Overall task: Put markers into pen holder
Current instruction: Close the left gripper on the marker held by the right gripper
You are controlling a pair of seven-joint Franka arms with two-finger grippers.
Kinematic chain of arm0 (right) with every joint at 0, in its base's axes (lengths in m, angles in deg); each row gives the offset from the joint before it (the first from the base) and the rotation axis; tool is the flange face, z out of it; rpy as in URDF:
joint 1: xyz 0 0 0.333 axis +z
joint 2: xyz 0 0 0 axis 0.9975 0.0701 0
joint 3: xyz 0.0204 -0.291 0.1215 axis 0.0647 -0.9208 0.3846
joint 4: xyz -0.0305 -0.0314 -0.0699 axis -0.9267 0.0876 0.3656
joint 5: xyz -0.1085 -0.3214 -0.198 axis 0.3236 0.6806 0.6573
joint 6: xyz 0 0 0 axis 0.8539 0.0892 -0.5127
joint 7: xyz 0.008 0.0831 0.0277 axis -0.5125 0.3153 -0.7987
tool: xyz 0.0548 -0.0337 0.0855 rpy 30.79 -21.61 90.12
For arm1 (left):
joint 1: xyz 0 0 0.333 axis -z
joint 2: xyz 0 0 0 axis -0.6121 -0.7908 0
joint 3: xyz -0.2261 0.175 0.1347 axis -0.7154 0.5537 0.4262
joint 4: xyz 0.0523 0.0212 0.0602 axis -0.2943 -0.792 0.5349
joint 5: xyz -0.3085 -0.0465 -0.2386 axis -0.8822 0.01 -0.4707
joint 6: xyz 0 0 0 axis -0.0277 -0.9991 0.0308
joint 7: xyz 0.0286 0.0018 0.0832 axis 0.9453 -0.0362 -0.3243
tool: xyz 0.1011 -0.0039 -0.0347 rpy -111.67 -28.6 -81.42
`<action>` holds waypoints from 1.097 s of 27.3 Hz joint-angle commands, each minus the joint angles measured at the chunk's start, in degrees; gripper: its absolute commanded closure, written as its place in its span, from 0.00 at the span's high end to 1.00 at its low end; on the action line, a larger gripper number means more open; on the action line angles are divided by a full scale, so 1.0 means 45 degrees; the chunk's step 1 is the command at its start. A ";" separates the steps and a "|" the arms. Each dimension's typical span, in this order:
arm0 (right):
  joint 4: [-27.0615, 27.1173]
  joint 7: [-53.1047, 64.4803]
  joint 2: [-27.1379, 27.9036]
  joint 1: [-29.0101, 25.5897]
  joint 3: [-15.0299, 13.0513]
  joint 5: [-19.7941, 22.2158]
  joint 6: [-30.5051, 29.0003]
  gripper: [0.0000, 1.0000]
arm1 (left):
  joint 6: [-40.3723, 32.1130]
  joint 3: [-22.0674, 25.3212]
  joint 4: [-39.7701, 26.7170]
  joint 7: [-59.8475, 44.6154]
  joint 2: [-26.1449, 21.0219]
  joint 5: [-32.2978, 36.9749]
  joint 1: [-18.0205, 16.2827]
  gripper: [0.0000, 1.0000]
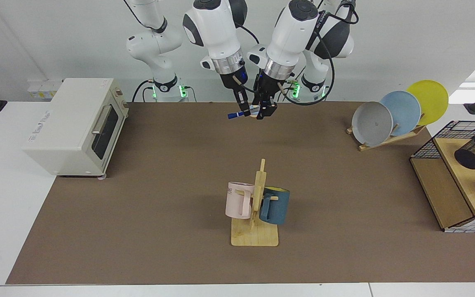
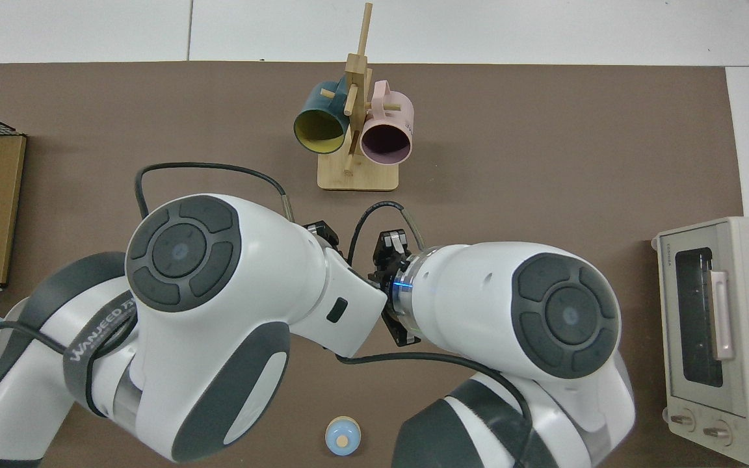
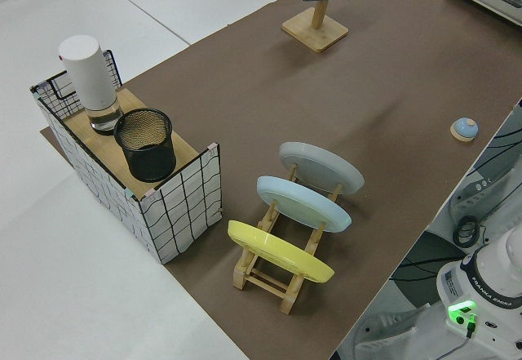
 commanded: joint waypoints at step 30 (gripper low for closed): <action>-0.0066 0.0745 -0.0018 -0.0208 0.0122 -0.0278 -0.0253 1.00 | 0.0368 0.0110 -0.0329 -0.0772 0.0231 -0.0152 0.0056 0.00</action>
